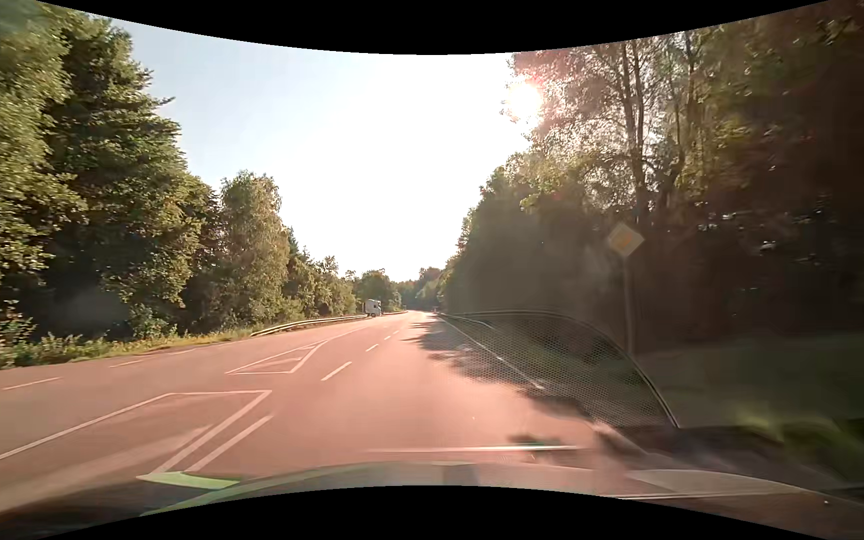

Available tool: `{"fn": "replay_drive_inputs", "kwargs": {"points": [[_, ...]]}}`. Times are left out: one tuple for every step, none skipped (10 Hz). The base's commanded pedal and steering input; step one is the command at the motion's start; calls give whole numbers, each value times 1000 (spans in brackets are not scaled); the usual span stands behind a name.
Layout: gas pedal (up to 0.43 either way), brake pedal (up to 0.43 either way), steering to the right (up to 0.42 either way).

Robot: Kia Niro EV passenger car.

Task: Follow the waypoints while adhering to traffic rules and regulations

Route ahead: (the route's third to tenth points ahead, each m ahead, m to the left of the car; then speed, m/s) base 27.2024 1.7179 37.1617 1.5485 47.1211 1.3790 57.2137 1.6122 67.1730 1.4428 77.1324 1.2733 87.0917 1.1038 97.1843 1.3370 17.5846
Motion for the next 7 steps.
{"fn": "replay_drive_inputs", "kwargs": {"points": [[157, 0, 0], [157, 0, 0], [157, 0, 0], [157, 0, 0], [157, 0, 0], [157, 0, 0], [157, 0, 0]]}}
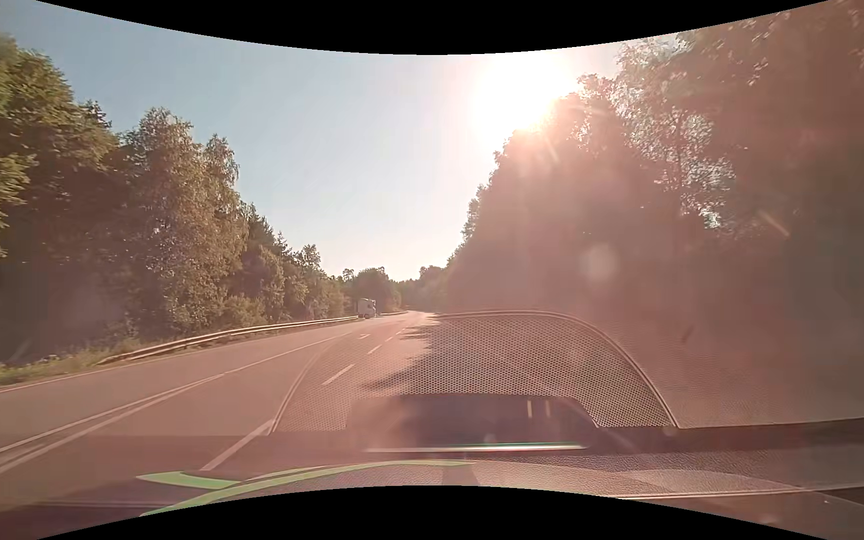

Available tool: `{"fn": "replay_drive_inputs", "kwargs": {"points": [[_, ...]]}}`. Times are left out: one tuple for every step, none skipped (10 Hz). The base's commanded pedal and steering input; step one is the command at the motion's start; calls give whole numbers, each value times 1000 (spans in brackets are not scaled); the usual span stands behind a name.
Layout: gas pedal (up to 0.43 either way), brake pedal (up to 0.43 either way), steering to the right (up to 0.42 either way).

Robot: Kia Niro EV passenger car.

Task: Follow the waypoints while adhering to traffic rules and regulations

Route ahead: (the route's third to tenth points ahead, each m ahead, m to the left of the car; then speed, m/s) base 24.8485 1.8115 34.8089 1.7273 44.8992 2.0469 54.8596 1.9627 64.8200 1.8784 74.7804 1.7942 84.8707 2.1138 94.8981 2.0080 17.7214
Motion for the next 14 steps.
{"fn": "replay_drive_inputs", "kwargs": {"points": [[157, 0, 0], [157, 0, 0], [157, 0, 0], [157, 0, 0], [157, 0, 0], [157, 0, 0], [157, 0, 0], [157, 0, 0], [157, 0, 3], [157, 0, 3], [157, 0, 3], [157, 0, 3], [150, 0, 3], [150, 0, 3]]}}
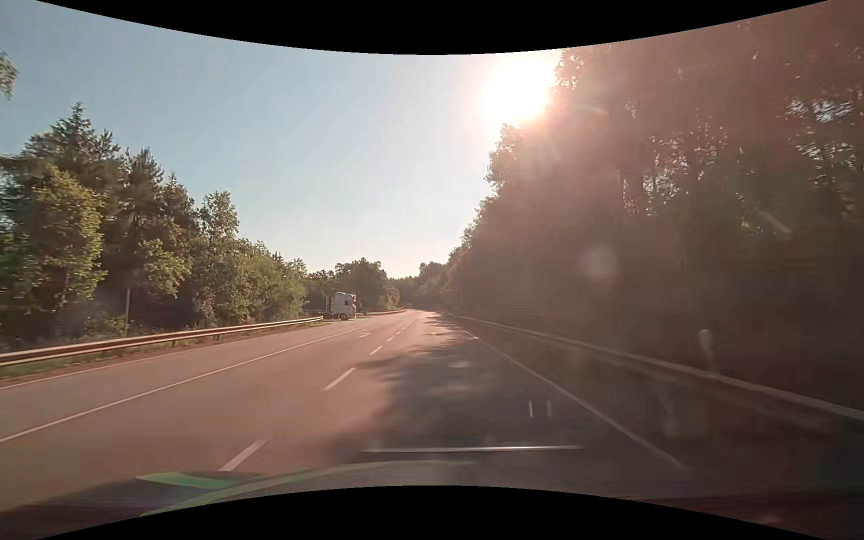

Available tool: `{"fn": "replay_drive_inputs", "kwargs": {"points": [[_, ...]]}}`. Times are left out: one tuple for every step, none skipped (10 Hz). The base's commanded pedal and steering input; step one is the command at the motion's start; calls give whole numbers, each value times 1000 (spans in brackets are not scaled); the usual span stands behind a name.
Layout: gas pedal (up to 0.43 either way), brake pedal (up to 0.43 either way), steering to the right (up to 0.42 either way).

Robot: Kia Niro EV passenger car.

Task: Follow the waypoints while adhering to traffic rules and regulations

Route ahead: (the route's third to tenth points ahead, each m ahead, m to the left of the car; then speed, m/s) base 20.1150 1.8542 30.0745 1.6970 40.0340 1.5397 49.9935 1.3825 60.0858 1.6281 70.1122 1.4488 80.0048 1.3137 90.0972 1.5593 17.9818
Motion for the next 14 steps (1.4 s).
{"fn": "replay_drive_inputs", "kwargs": {"points": [[138, 0, 3], [138, 0, 3], [138, 0, 3], [130, 0, 3], [130, 0, 3], [118, 0, 3], [118, 0, 3], [118, 0, 3], [110, 0, 3], [98, 0, 2], [87, 0, 1], [87, 0, 1], [87, 0, 1], [79, 0, 0]]}}
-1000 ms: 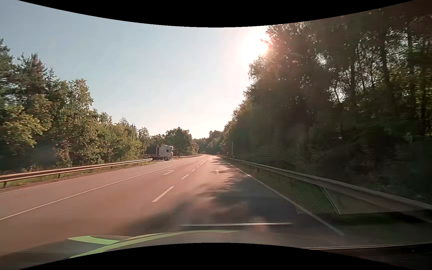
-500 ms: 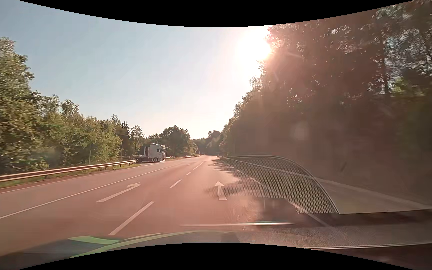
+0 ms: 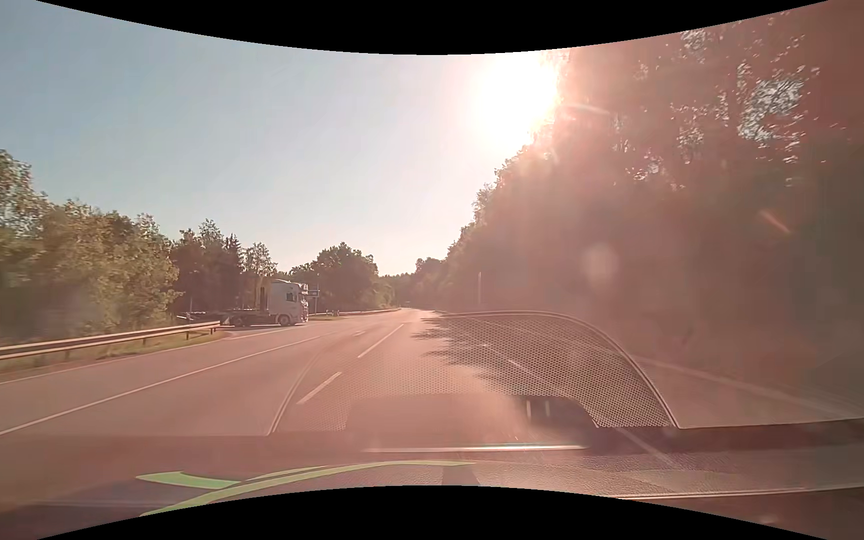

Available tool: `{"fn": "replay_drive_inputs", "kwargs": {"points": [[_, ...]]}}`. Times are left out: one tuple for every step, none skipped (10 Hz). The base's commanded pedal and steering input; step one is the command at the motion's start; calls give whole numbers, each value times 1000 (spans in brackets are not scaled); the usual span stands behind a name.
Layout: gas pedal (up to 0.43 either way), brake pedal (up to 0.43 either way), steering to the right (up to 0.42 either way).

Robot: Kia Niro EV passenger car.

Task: Follow the waypoints while adhering to traffic rules and regulations

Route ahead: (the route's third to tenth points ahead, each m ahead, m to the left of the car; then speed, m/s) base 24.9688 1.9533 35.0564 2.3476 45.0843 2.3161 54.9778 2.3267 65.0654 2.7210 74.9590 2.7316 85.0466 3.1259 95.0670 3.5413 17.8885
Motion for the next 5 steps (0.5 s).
{"fn": "replay_drive_inputs", "kwargs": {"points": [[79, 0, 0], [79, 0, 0], [79, 0, 0], [79, 0, 0], [79, 0, 0]]}}
